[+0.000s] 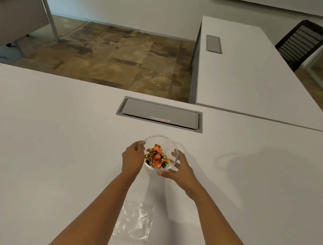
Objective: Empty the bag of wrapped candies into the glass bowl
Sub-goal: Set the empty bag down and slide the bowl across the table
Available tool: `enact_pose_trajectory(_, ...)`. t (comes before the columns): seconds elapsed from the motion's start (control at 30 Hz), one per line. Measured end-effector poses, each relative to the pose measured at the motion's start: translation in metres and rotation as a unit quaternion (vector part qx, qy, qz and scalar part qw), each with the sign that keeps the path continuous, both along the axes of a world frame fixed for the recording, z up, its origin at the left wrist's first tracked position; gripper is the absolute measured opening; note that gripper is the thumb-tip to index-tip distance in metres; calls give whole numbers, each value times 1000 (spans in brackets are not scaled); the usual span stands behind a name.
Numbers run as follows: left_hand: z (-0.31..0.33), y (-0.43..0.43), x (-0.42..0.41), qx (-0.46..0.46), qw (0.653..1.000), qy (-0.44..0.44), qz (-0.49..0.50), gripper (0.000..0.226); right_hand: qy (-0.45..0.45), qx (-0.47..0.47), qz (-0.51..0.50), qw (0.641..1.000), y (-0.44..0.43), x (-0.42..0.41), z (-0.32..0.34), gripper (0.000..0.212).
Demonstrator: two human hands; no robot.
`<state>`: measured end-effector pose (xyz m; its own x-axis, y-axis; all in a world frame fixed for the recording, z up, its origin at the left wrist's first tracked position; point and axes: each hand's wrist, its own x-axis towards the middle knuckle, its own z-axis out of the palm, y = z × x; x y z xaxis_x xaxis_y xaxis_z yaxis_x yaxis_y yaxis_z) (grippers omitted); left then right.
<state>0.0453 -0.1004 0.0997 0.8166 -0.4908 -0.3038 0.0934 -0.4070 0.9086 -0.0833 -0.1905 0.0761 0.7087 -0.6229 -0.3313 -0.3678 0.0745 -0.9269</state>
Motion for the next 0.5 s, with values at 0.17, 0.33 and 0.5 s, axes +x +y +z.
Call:
enact_pose_trajectory(0.17,26,-47,-29,-35,998,2,-54,37,-22,-4,-35,999,-44,-38,27,95)
enact_pose_trajectory(0.33,34,-98,-74,-55,992,25,-108,36,-17,-11,-64,998,-90,-94,42,94)
enact_pose_trajectory(0.5,28,-145,-120,-53,984,65,-155,37,-1,-4,-72,997,-135,-153,45,96)
